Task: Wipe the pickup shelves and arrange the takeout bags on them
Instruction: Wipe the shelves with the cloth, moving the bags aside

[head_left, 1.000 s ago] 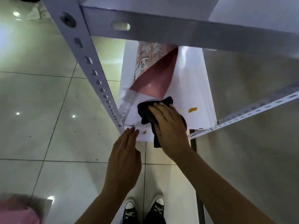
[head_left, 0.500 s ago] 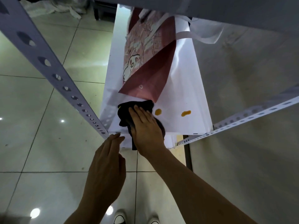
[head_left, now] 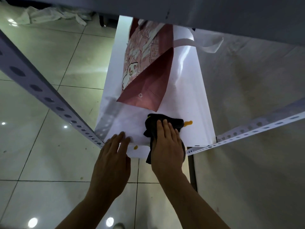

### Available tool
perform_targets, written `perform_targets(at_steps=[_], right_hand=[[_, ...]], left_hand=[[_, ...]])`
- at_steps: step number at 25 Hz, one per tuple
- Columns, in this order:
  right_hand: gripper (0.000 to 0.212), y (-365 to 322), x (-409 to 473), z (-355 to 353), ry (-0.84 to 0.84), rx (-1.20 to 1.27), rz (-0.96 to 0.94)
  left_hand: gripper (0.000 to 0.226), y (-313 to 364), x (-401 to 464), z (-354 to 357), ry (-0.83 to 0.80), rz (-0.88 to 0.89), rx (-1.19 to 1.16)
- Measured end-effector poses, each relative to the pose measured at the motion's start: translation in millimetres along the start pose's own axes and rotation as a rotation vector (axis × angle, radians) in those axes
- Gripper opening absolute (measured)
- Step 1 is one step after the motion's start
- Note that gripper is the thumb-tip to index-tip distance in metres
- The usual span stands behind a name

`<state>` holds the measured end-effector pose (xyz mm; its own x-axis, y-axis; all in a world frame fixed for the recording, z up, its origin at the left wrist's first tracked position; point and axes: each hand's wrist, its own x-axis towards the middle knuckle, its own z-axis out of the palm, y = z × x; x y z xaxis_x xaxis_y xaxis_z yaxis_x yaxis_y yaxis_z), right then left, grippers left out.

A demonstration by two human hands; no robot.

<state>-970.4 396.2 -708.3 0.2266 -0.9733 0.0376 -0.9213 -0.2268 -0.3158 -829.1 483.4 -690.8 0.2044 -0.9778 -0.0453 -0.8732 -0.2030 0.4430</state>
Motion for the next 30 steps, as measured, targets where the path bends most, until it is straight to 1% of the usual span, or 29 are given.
perform_targets(at_steps=[2, 4, 7, 10, 14, 17, 19, 21, 23, 25, 27, 30], right_hand=[[0.059, 7.2, 14.0, -1.1, 0.024, -0.007, 0.08], [0.055, 20.7, 30.3, -7.3, 0.028, -0.016, 0.111], [0.055, 38.1, 50.9, -13.8, 0.034, 0.005, 0.097], [0.055, 41.4, 61.3, -14.0, 0.052, 0.02, 0.076], [0.054, 44.1, 52.4, -13.1, 0.062, 0.042, 0.072], [0.055, 49.3, 45.3, -13.5, 0.044, 0.039, 0.055], [0.056, 54.9, 39.6, -15.3, 0.029, 0.054, 0.038], [0.056, 58.2, 33.8, -17.4, 0.0, 0.067, 0.017], [0.057, 64.4, 30.3, -20.7, -0.006, 0.047, 0.008], [0.057, 69.8, 27.8, -24.7, 0.009, 0.04, 0.017], [0.056, 73.7, 24.1, -27.0, 0.028, 0.057, 0.051], [0.056, 78.4, 27.9, -26.9, 0.032, 0.042, 0.084]], left_hand=[[0.054, -1.7, -0.2, 1.8, 0.006, 0.007, 0.006], [0.055, -4.3, -1.3, 3.0, 0.027, 0.018, 0.001], [0.057, -4.6, -3.3, 8.0, 0.067, 0.03, -0.012], [0.057, -0.5, -1.7, 11.2, 0.084, 0.006, -0.002], [0.051, 14.0, 12.8, 2.8, 0.079, -0.045, 0.012], [0.048, 40.7, 47.3, -10.4, 0.141, 0.036, 0.005], [0.057, 59.7, 73.7, -15.8, 0.173, 0.068, 0.02], [0.068, 69.1, 94.0, -17.6, 0.157, 0.051, 0.035], [0.064, 68.2, 107.1, -14.0, 0.105, 0.036, 0.081], [0.062, 59.4, 113.8, -11.3, 0.087, 0.017, 0.102], [0.064, 51.9, 116.2, -13.1, 0.095, 0.003, 0.112], [0.062, 44.0, 114.1, -19.8, 0.134, -0.025, 0.081]])
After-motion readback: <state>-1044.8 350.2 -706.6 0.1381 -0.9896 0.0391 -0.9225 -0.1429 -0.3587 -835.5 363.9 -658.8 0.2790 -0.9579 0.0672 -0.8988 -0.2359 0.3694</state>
